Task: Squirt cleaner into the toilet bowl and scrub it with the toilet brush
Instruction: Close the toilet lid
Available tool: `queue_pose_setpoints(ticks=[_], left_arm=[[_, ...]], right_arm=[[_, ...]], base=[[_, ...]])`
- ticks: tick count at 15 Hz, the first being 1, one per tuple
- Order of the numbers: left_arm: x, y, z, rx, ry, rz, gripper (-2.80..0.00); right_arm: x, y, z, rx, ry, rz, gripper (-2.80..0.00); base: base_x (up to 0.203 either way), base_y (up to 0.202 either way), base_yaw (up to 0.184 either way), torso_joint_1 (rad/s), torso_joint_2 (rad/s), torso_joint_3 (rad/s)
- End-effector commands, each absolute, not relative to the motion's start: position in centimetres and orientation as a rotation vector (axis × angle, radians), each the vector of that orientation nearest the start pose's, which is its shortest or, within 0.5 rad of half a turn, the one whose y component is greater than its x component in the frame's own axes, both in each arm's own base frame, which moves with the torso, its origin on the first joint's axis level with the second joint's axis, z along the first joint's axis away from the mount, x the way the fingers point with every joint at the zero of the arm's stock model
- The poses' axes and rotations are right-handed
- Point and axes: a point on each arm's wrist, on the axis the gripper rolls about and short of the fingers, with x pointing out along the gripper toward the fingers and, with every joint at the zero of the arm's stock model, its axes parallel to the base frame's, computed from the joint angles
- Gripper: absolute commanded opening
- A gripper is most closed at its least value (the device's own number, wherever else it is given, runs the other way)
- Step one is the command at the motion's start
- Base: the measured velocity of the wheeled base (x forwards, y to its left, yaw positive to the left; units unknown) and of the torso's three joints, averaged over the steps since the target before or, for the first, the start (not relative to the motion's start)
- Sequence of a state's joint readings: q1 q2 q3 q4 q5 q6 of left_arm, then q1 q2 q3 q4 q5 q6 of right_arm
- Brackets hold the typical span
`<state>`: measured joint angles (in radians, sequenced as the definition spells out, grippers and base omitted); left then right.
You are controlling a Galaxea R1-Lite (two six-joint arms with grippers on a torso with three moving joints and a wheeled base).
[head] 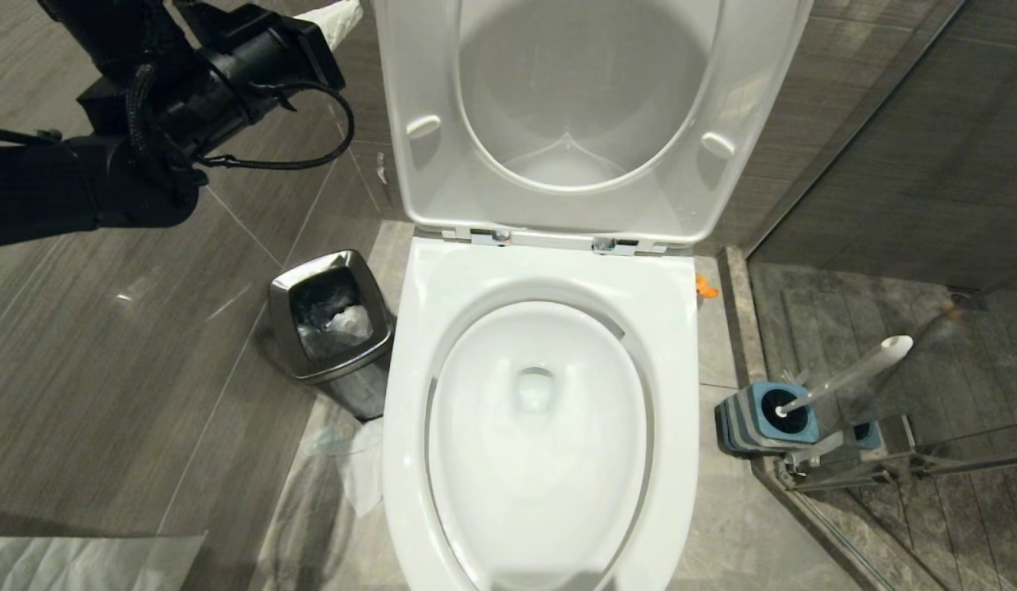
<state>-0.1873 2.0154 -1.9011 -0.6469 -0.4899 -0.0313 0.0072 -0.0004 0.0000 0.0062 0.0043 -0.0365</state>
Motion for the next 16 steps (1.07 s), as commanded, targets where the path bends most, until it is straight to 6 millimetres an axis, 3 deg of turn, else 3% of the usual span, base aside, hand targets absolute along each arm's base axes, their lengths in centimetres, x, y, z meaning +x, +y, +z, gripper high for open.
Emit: queue_pose_setpoints(ticks=[1, 7, 13, 16], left_arm=[[39.5, -8.2, 37.1, 0.053, -0.514, -0.663, -2.80], [40.1, -9.1, 36.2, 0.052, -0.505, -0.682, -2.80], [39.7, -11.5, 35.9, 0.049, -0.502, -0.767, -2.80], [39.6, -12.6, 34.7, 0.084, -0.475, -0.840, -2.80]], right_arm=[[-2.3, 0.0, 7.4, -0.037, 0.007, 0.012, -2.80], [-2.3, 0.0, 7.5, -0.037, 0.006, 0.012, -2.80], [-2.3, 0.0, 7.4, -0.037, 0.007, 0.012, -2.80], [-2.3, 0.0, 7.4, -0.037, 0.007, 0.012, -2.80]], base=[[0.000, 0.000, 0.000, 0.000, 0.00, 0.000], [0.000, 0.000, 0.000, 0.000, 0.00, 0.000], [0.000, 0.000, 0.000, 0.000, 0.00, 0.000], [0.000, 0.000, 0.000, 0.000, 0.00, 0.000]])
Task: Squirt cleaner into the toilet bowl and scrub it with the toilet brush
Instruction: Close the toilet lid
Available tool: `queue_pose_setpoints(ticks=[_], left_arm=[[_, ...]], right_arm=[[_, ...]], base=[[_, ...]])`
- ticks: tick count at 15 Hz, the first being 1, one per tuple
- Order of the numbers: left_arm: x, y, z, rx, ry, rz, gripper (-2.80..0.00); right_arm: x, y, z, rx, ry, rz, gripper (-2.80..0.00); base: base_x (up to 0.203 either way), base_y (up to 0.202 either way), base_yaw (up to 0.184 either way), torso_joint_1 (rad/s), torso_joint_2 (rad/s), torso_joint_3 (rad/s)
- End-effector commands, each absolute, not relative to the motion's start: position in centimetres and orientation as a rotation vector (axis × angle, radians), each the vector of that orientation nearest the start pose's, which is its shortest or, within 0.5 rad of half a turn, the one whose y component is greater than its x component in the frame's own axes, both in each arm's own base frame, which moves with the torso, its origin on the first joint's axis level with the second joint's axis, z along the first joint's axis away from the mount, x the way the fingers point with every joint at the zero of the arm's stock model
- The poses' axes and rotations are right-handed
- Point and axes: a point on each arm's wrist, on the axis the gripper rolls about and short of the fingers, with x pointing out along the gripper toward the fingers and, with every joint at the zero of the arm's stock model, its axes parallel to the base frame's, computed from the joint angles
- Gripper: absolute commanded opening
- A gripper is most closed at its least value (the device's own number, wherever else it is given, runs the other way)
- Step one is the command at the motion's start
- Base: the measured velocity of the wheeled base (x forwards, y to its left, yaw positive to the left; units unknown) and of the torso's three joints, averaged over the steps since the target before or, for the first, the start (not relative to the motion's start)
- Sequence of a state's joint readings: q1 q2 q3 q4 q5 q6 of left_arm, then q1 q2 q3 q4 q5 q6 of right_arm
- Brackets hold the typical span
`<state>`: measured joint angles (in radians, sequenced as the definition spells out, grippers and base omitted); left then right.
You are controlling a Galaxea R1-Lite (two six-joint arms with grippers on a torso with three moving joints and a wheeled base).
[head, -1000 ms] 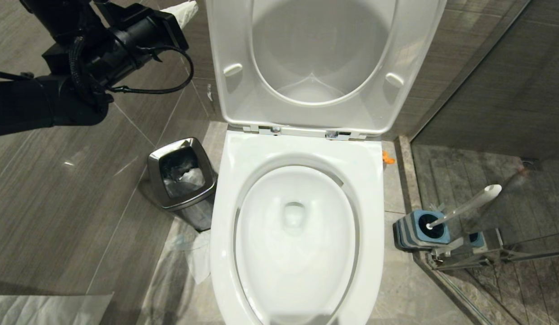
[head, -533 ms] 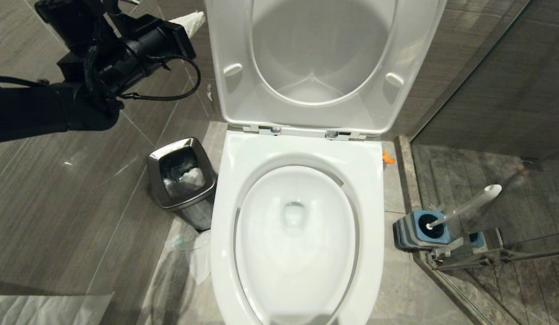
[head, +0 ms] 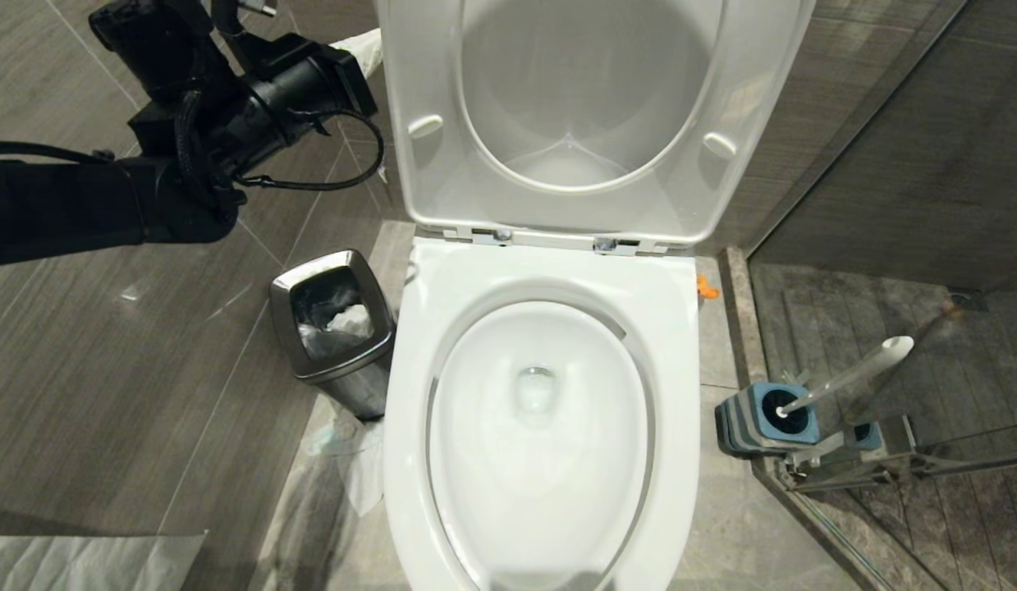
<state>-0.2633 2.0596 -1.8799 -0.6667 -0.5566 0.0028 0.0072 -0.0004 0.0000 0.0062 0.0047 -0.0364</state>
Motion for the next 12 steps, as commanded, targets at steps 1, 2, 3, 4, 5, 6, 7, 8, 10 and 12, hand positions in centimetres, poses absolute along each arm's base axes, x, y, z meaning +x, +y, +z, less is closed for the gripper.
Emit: queue_pose_setpoints(ticks=[1, 2, 3, 4, 5, 6, 7, 8, 10, 12], left_arm=[[39.6, -13.0, 34.3, 0.088, -0.468, -0.859, -2.80], [39.4, -13.3, 34.0, 0.088, -0.473, -0.870, -2.80], [39.3, -13.3, 33.8, 0.089, -0.465, -0.886, -2.80], [39.1, -13.3, 33.5, 0.097, -0.453, -0.929, -2.80], [38.9, -13.1, 33.2, 0.104, -0.439, -0.963, -2.80], [38.8, -12.7, 33.0, 0.110, -0.425, -0.982, -2.80], [38.7, -12.3, 32.8, 0.114, -0.411, -0.999, -2.80], [38.5, -11.9, 32.5, 0.119, -0.397, -1.022, -2.80], [38.3, -11.2, 32.1, 0.131, -0.377, -1.062, -2.80], [38.0, -10.7, 31.9, 0.140, -0.365, -1.086, -2.80]], right_arm=[[-2.3, 0.0, 7.4, -0.037, 0.007, 0.012, -2.80], [-2.3, 0.0, 7.4, -0.037, 0.007, 0.012, -2.80], [-2.3, 0.0, 7.5, -0.037, 0.006, 0.012, -2.80], [-2.3, 0.0, 7.5, -0.037, 0.007, 0.012, -2.80], [-2.3, 0.0, 7.4, -0.037, 0.009, 0.012, -2.80], [-2.3, 0.0, 7.5, -0.037, 0.006, 0.012, -2.80], [-2.3, 0.0, 7.5, -0.037, 0.006, 0.012, -2.80], [-2.3, 0.0, 7.4, -0.037, 0.007, 0.012, -2.80], [-2.3, 0.0, 7.5, -0.037, 0.006, 0.012, -2.80], [-2.3, 0.0, 7.4, -0.037, 0.007, 0.012, -2.80]], base=[[0.000, 0.000, 0.000, 0.000, 0.00, 0.000], [0.000, 0.000, 0.000, 0.000, 0.00, 0.000], [0.000, 0.000, 0.000, 0.000, 0.00, 0.000], [0.000, 0.000, 0.000, 0.000, 0.00, 0.000], [0.000, 0.000, 0.000, 0.000, 0.00, 0.000], [0.000, 0.000, 0.000, 0.000, 0.00, 0.000], [0.000, 0.000, 0.000, 0.000, 0.00, 0.000], [0.000, 0.000, 0.000, 0.000, 0.00, 0.000], [0.000, 0.000, 0.000, 0.000, 0.00, 0.000], [0.000, 0.000, 0.000, 0.000, 0.00, 0.000]])
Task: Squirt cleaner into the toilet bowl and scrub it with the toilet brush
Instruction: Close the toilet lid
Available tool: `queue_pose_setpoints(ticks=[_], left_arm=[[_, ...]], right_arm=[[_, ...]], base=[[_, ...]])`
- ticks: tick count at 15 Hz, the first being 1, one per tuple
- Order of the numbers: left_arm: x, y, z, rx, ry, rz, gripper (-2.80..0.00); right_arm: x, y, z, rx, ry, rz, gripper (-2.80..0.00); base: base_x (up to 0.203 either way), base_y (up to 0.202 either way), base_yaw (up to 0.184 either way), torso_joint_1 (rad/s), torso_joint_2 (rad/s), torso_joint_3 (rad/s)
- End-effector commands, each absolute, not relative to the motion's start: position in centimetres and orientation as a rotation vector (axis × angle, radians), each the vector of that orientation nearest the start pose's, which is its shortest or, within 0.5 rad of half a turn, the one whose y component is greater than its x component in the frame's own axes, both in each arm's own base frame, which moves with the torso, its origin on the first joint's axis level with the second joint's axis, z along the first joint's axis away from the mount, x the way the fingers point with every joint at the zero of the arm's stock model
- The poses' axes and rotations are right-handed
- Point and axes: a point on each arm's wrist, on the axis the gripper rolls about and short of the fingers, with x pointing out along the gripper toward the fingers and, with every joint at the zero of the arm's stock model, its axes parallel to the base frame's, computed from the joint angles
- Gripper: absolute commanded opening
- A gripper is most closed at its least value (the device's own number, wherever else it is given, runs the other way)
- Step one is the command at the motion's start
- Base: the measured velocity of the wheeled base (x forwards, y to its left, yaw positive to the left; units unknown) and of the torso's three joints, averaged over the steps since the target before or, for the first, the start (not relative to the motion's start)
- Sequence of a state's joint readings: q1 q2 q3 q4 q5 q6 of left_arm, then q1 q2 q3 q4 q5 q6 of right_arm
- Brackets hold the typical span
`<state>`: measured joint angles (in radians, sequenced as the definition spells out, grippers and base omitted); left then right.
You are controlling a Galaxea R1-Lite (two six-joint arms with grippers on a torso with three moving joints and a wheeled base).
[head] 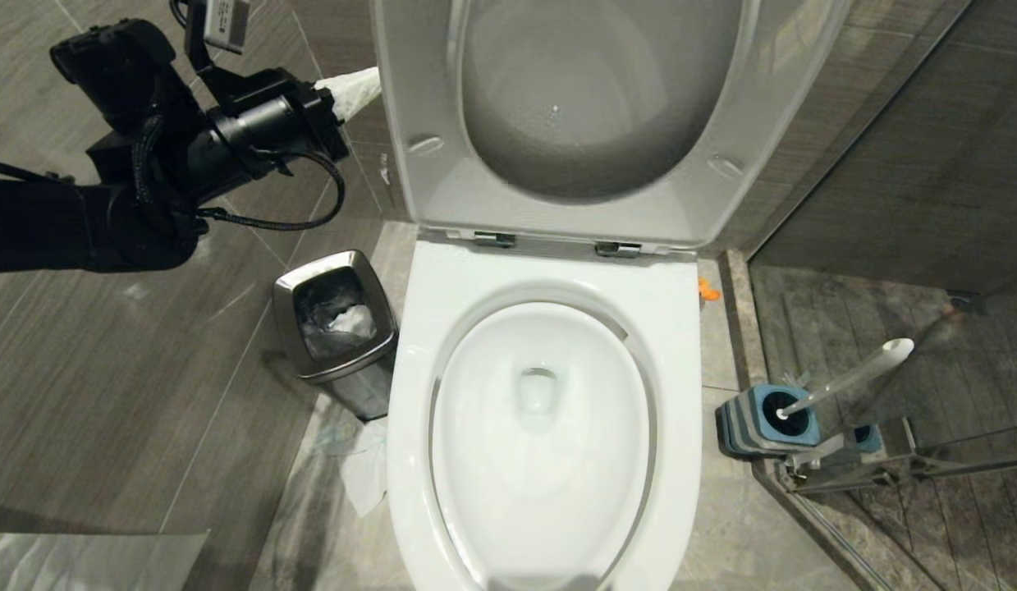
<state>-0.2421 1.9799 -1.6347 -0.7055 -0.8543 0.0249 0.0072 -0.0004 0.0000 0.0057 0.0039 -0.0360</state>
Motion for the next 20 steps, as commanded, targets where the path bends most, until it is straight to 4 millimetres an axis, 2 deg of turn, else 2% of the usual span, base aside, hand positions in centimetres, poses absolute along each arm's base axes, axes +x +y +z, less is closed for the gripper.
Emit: queue_pose_setpoints(ticks=[1, 9, 12, 16, 20], left_arm=[[37.9, -10.4, 31.7, 0.148, -0.357, -1.095, -2.80], [36.0, -8.0, 28.3, 0.195, -0.320, -1.208, -2.80], [35.2, -7.4, 27.8, 0.201, -0.321, -1.206, -2.80], [34.8, -6.7, 28.4, 0.200, -0.328, -1.185, -2.80], [34.9, -5.9, 30.5, 0.174, -0.369, -1.061, -2.80]], right_arm=[[-2.3, 0.0, 7.5, -0.037, 0.006, 0.012, -2.80], [-2.3, 0.0, 7.5, -0.037, 0.007, 0.012, -2.80], [-2.3, 0.0, 7.4, -0.037, 0.007, 0.012, -2.80], [-2.3, 0.0, 7.4, -0.037, 0.007, 0.012, -2.80], [-2.3, 0.0, 7.5, -0.037, 0.007, 0.012, -2.80]], base=[[0.000, 0.000, 0.000, 0.000, 0.00, 0.000], [0.000, 0.000, 0.000, 0.000, 0.00, 0.000], [0.000, 0.000, 0.000, 0.000, 0.00, 0.000], [0.000, 0.000, 0.000, 0.000, 0.00, 0.000], [0.000, 0.000, 0.000, 0.000, 0.00, 0.000]])
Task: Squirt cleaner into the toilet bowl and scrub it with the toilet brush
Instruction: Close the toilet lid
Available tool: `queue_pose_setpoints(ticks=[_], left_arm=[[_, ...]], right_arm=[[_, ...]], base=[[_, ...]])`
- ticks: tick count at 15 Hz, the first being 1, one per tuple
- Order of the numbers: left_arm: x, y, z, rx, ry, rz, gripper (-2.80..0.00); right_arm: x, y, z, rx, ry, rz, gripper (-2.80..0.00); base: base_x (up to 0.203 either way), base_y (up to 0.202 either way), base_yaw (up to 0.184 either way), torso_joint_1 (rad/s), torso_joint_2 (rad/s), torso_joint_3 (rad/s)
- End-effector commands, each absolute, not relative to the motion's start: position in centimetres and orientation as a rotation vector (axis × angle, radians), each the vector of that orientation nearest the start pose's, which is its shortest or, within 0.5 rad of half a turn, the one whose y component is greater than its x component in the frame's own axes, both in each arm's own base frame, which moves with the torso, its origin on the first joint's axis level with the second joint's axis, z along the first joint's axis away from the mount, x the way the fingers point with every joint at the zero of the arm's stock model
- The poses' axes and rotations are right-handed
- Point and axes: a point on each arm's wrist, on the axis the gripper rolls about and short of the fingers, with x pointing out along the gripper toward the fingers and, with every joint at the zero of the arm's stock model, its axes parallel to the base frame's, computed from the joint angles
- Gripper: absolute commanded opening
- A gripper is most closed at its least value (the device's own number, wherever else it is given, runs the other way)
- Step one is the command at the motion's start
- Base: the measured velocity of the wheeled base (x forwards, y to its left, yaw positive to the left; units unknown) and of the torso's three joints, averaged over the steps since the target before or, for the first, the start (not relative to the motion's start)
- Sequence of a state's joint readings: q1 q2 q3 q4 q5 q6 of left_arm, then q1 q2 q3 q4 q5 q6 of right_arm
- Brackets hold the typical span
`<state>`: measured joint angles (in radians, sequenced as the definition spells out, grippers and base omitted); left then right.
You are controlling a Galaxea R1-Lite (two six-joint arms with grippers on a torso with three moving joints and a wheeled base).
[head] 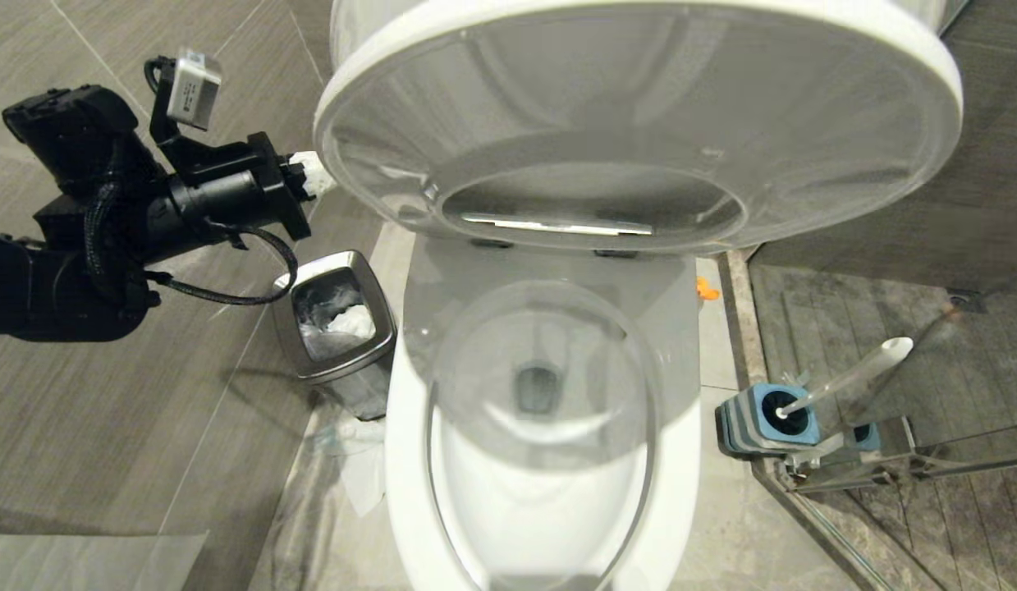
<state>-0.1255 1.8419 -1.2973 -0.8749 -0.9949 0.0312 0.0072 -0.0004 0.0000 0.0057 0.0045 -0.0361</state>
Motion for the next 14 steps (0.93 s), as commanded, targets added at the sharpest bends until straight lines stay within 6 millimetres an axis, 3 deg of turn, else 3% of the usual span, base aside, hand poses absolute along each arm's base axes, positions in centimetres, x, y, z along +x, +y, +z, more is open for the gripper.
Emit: queue_pose_setpoints(ticks=[1, 5, 9, 14], left_arm=[[34.9, -5.6, 31.2, 0.146, -0.372, -1.039, -2.80], [34.3, -4.1, 35.2, 0.092, -0.458, -0.926, -2.80], [32.5, -3.2, 39.9, 0.022, -0.520, -0.821, -2.80], [27.3, -2.8, 44.6, -0.039, -0.403, -0.720, -2.80]], right_arm=[[-2.3, 0.0, 7.5, -0.037, 0.006, 0.012, -2.80], [-2.3, 0.0, 7.4, -0.037, 0.007, 0.012, -2.80], [-2.3, 0.0, 7.4, -0.037, 0.007, 0.012, -2.80], [-2.3, 0.0, 7.4, -0.037, 0.007, 0.012, -2.80]], base=[[0.000, 0.000, 0.000, 0.000, 0.00, 0.000], [0.000, 0.000, 0.000, 0.000, 0.00, 0.000], [0.000, 0.000, 0.000, 0.000, 0.00, 0.000], [0.000, 0.000, 0.000, 0.000, 0.00, 0.000]])
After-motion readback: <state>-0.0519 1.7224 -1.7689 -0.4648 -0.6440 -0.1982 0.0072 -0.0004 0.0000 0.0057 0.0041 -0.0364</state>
